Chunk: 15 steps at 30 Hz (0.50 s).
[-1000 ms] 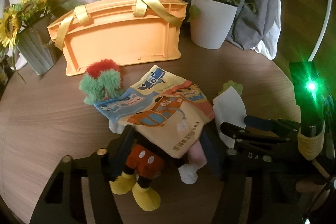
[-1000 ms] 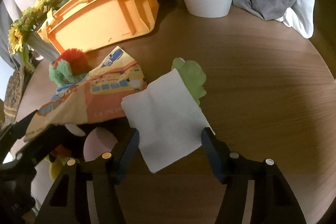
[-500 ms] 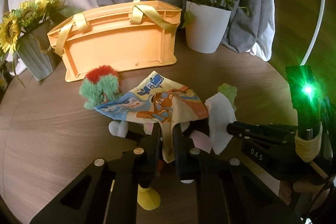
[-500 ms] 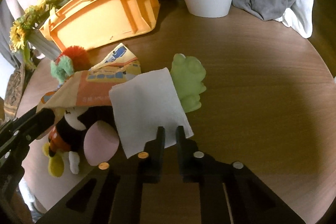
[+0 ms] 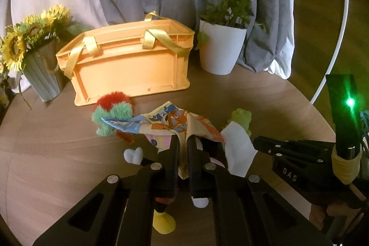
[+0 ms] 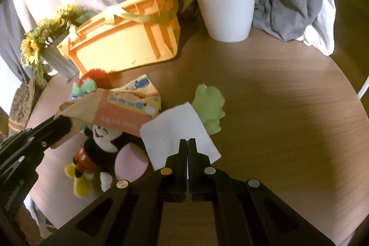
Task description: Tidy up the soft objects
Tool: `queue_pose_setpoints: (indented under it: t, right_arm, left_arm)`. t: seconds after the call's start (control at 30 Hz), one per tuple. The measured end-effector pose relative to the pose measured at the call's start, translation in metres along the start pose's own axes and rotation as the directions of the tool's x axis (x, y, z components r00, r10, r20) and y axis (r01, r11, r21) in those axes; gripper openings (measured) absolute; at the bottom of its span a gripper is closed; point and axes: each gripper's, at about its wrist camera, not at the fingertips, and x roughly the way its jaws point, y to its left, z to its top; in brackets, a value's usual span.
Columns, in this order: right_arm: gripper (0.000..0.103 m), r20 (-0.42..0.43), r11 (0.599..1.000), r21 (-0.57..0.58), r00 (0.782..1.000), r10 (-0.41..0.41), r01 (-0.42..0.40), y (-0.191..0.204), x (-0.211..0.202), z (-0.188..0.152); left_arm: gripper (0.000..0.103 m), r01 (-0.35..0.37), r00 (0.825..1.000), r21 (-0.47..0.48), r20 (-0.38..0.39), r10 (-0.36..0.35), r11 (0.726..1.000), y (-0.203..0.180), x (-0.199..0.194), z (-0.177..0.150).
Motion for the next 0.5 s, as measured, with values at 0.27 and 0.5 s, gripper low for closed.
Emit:
queue_pose_setpoints:
  t: [0.27,0.5]
  right_arm:
    - [0.063,-0.019,0.999,0.033,1.000,-0.013,0.013,-0.009,0.015,0.000]
    - [0.062,-0.052,1.000,-0.017,0.998,-0.027,0.026,-0.007,0.036,-0.001]
  left_arm:
    - [0.008,-0.014,1.000,0.012,-0.005,0.014,1.000,-0.003,0.003,-0.003]
    - [0.009,-0.021,1.000,0.019,-0.019,0.021,1.000,-0.003,0.009,-0.004]
